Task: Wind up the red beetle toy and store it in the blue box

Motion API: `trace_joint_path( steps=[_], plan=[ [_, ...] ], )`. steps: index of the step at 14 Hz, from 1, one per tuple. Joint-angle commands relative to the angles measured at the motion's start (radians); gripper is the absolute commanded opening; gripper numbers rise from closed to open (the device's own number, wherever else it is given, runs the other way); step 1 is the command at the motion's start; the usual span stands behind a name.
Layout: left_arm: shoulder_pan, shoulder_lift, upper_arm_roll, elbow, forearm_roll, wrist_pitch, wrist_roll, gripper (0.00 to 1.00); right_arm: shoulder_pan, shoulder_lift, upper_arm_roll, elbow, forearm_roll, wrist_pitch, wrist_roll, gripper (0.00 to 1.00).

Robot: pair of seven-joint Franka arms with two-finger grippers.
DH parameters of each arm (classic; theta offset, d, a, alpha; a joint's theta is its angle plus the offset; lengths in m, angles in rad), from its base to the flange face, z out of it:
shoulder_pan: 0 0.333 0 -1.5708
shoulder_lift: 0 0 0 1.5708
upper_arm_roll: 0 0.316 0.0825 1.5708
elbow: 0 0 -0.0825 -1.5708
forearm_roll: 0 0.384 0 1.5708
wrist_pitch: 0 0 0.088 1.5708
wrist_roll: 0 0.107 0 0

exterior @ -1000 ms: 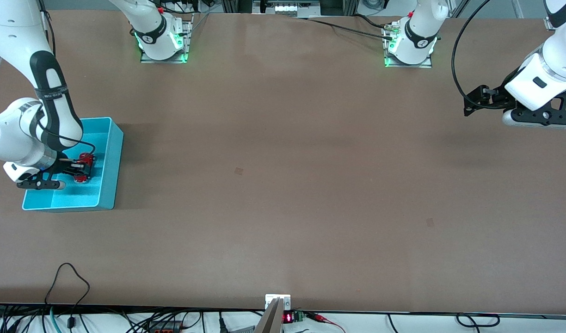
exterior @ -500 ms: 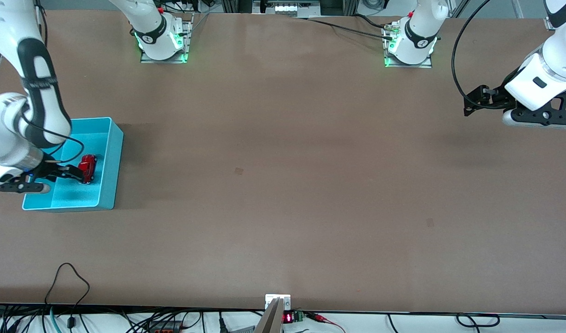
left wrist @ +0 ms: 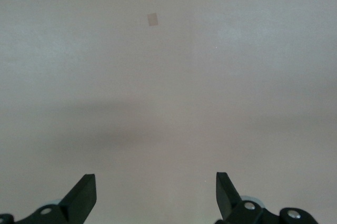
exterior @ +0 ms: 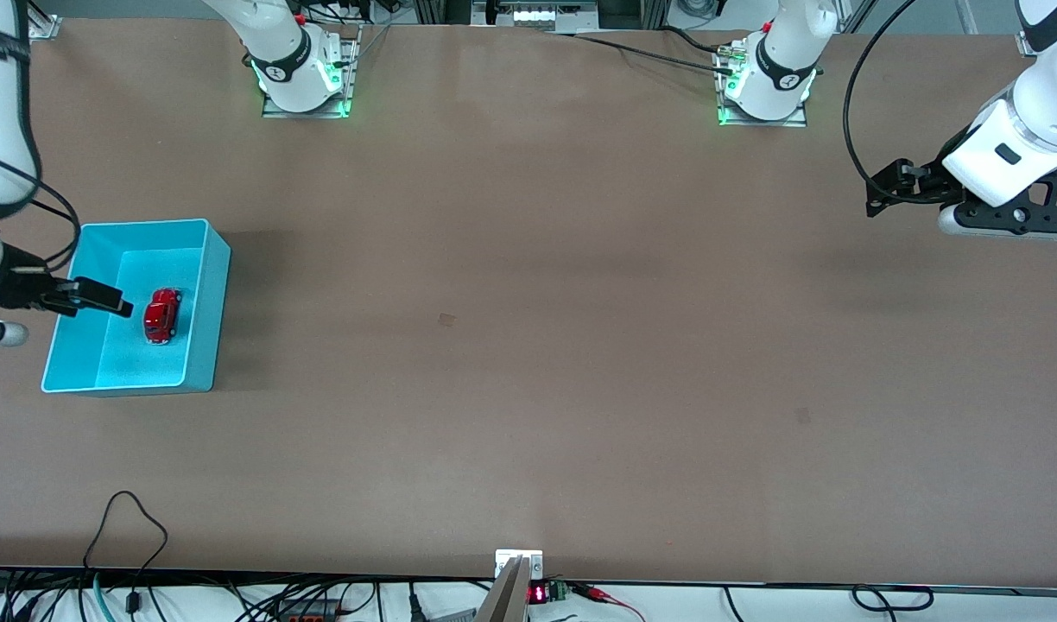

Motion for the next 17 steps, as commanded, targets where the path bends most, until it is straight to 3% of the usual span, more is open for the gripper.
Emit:
trace_joint_path(
  steps=[1, 5, 8, 9, 12, 17],
  plan=[
    [0.004, 0.009, -0.003, 0.023, -0.006, -0.019, -0.007, 1.00, 0.027, -0.013, 0.002, 0.114, -0.047, -0.148, 0.085, 1.00],
    [0.004, 0.009, -0.004, 0.023, -0.006, -0.019, -0.007, 1.00, 0.018, -0.064, 0.005, 0.220, -0.044, -0.326, 0.106, 1.00],
    [0.004, 0.009, -0.006, 0.024, -0.006, -0.016, -0.007, 1.00, -0.092, -0.098, 0.159, 0.266, -0.080, -0.414, 0.189, 1.00],
    [0.004, 0.009, -0.006, 0.023, -0.006, -0.016, -0.007, 1.00, -0.091, -0.107, 0.175, 0.267, -0.112, -0.416, 0.215, 1.00],
    [0.004, 0.009, -0.006, 0.024, -0.006, -0.018, -0.007, 1.00, -0.078, -0.138, 0.181, 0.213, -0.198, -0.408, 0.211, 1.00],
    [0.004, 0.009, -0.004, 0.023, -0.006, -0.018, -0.007, 1.00, -0.078, -0.253, 0.186, 0.032, -0.200, -0.281, 0.203, 1.00]
  ],
)
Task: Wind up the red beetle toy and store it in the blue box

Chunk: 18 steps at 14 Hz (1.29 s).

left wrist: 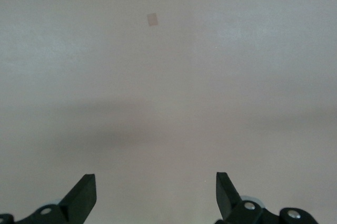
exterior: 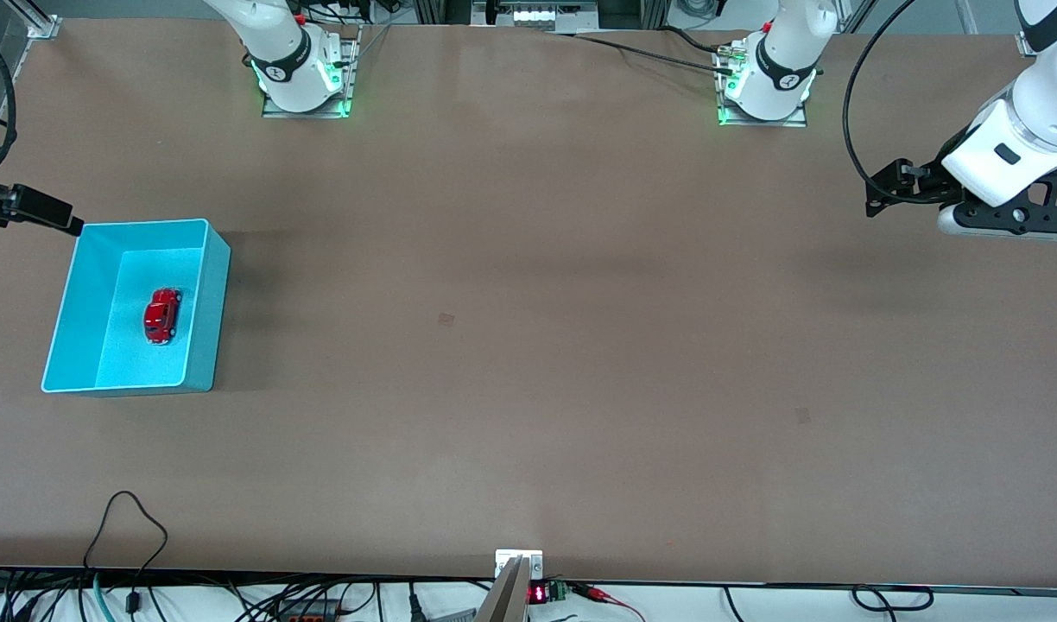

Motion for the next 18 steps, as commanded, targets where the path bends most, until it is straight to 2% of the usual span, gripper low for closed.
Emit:
trace_joint_path(
  steps=[1, 3, 6, 18],
  plan=[
    [0.004, 0.009, -0.004, 0.023, -0.006, -0.019, -0.007, 1.00, -0.013, -0.115, 0.021, -0.161, -0.014, 0.110, -0.029, 1.00],
    [0.004, 0.009, -0.004, 0.021, -0.006, -0.019, -0.007, 1.00, -0.012, -0.137, 0.021, -0.182, -0.014, 0.126, -0.049, 1.00],
    [0.005, 0.009, -0.004, 0.021, -0.006, -0.019, -0.007, 1.00, -0.013, -0.166, 0.041, -0.180, -0.011, 0.067, -0.019, 1.00],
    [0.004, 0.009, -0.004, 0.021, -0.006, -0.019, -0.007, 1.00, -0.013, -0.174, 0.041, -0.171, -0.010, 0.063, -0.034, 1.00]
  ],
)
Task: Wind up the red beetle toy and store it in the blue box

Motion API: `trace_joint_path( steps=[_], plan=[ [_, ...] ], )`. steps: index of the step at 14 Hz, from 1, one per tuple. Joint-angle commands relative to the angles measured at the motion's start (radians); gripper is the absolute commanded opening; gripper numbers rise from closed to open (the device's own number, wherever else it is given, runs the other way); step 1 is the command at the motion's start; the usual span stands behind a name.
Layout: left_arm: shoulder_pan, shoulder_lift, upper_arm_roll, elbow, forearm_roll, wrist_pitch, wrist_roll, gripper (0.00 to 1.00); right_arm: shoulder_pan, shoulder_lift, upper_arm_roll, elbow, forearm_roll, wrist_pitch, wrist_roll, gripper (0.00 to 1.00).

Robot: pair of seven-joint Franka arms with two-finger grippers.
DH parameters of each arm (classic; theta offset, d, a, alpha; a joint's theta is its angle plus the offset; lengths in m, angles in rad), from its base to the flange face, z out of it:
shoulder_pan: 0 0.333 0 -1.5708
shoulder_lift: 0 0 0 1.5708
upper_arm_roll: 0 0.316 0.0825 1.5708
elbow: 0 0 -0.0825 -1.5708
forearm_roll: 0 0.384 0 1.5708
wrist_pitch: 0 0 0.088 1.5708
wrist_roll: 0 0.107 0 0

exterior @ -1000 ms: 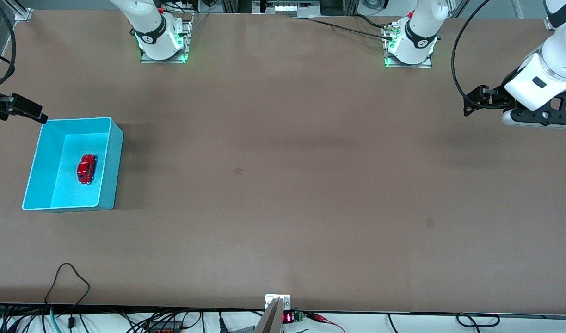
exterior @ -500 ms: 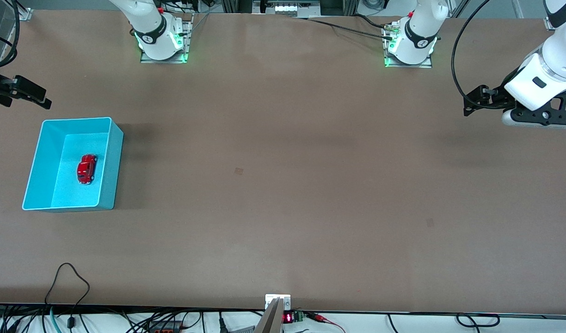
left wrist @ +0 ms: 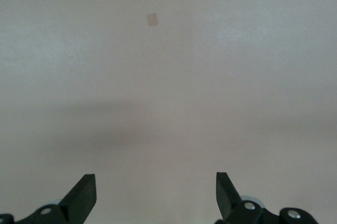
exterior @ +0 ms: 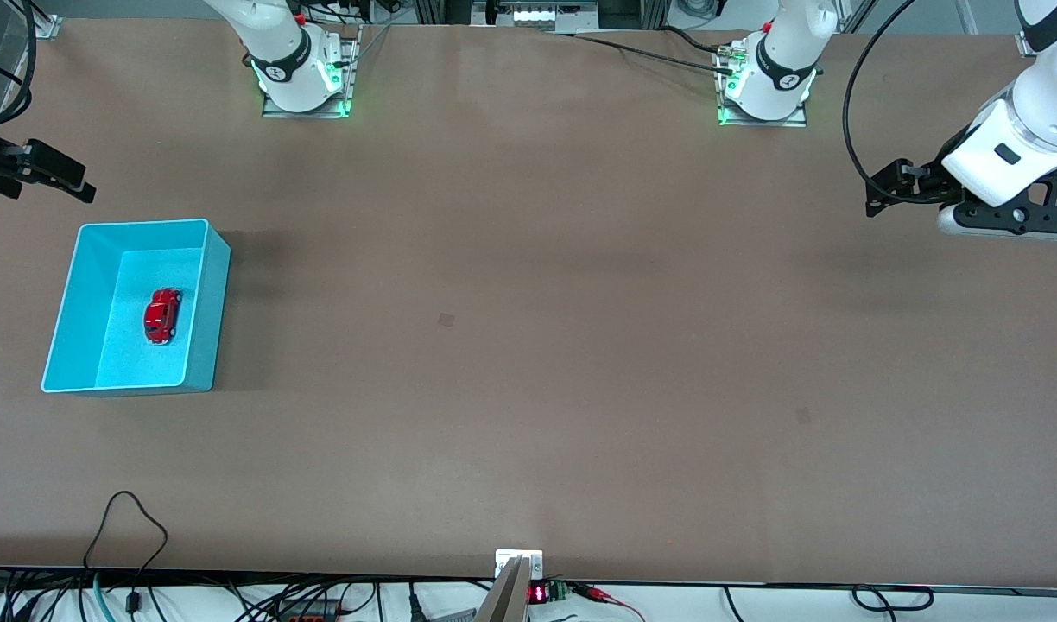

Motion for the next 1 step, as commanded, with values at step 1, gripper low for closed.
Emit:
trace_joint_path(
  steps=[1],
  plan=[
    [0.005, 0.009, -0.004, 0.021, -0.006, -0.019, -0.007, 1.00, -0.013, -0.020, 0.015, -0.015, -0.011, 0.002, -0.005, 1.00]
  ],
)
